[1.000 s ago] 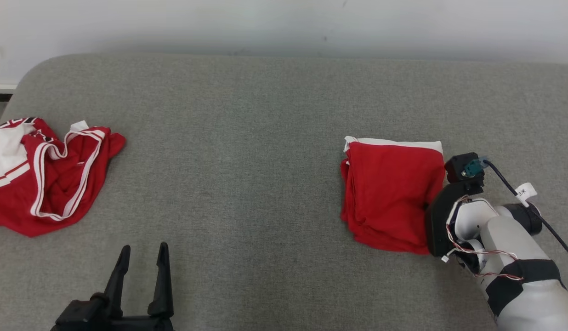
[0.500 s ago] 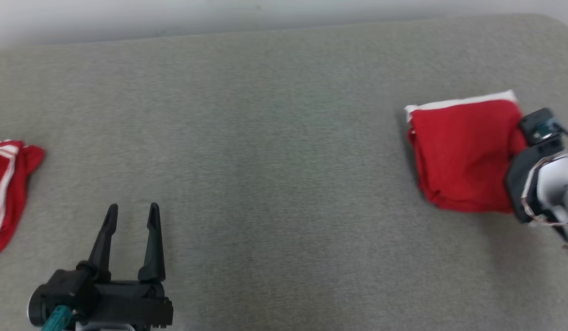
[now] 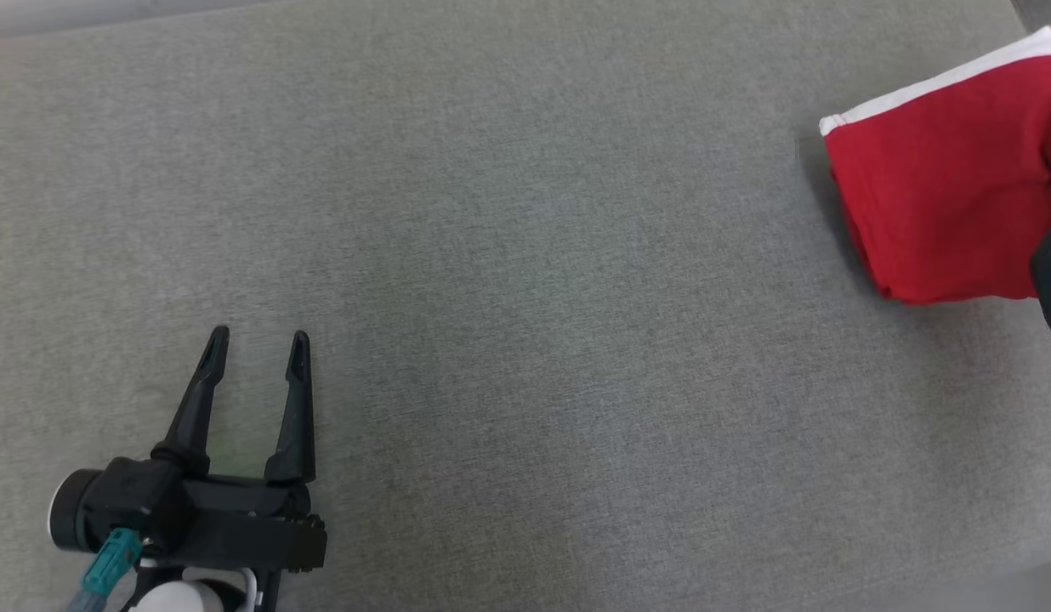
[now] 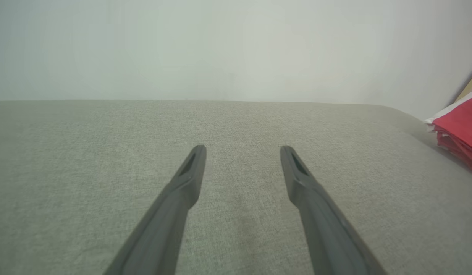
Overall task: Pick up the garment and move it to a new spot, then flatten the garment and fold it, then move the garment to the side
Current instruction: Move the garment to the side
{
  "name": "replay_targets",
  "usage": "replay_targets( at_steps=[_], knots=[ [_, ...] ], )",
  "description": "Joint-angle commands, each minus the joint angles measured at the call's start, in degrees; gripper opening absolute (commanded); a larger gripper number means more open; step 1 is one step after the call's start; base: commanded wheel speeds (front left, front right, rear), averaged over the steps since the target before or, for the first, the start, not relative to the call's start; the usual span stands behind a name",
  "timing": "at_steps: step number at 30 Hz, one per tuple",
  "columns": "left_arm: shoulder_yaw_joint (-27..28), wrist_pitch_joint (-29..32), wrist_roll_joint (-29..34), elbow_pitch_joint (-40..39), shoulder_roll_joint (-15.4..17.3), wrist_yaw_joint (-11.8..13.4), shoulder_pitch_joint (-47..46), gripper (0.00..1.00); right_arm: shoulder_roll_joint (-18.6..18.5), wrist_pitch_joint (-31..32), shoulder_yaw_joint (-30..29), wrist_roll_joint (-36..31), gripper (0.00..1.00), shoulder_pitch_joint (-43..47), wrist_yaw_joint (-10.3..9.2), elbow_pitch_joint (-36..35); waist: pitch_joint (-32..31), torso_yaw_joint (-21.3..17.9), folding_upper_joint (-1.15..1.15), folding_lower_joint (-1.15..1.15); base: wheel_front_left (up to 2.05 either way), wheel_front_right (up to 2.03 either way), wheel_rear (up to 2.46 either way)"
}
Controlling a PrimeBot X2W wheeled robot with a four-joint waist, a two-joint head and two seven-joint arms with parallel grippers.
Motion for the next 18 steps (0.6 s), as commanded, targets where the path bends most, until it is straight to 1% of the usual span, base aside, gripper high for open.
replay_targets(
  at_steps=[1,10,11,12,13,18],
  knots=[
    [0.0,0.0,0.3,-0.4,0.3,-0.3,-0.8,1.00,0.2,-0.4,-0.7,-1.0,0.00,-0.3,-0.20,-0.2,0.8,-0.9,-0.01,-0.01,0.00,0.00,0.00],
    [0.0,0.0,0.3,-1.1,0.6,-0.3,-1.3,1.00,0.5,-3.1,-5.6,-6.1,0.00,0.5,-0.20,1.2,1.0,-1.2,-0.01,-0.01,0.00,0.00,0.00],
    [-0.1,0.0,0.3,-1.1,0.6,-0.2,-1.3,1.00,0.6,-3.5,-6.0,-6.5,0.18,0.7,-0.20,1.5,0.9,-1.1,-0.01,-0.01,0.00,0.00,0.00],
    [-0.2,0.0,0.3,-1.1,0.5,-0.3,-1.3,1.00,0.8,-3.9,-6.4,-7.1,0.93,0.9,-0.20,1.6,0.9,-1.0,-0.01,-0.01,0.00,0.00,0.00],
    [-0.2,0.0,0.2,-1.0,0.6,-0.3,-1.3,1.00,0.9,-4.7,-6.9,-7.5,1.00,1.0,-0.20,1.5,0.8,-0.9,-0.01,-0.01,0.00,0.00,0.00],
    [-0.1,0.0,-0.3,-0.3,0.6,-0.3,-0.9,1.00,1.8,-7.2,-8.5,-9.3,1.00,2.0,-0.20,2.0,0.0,-0.3,-0.01,-0.01,0.00,0.00,0.00]
  ],
)
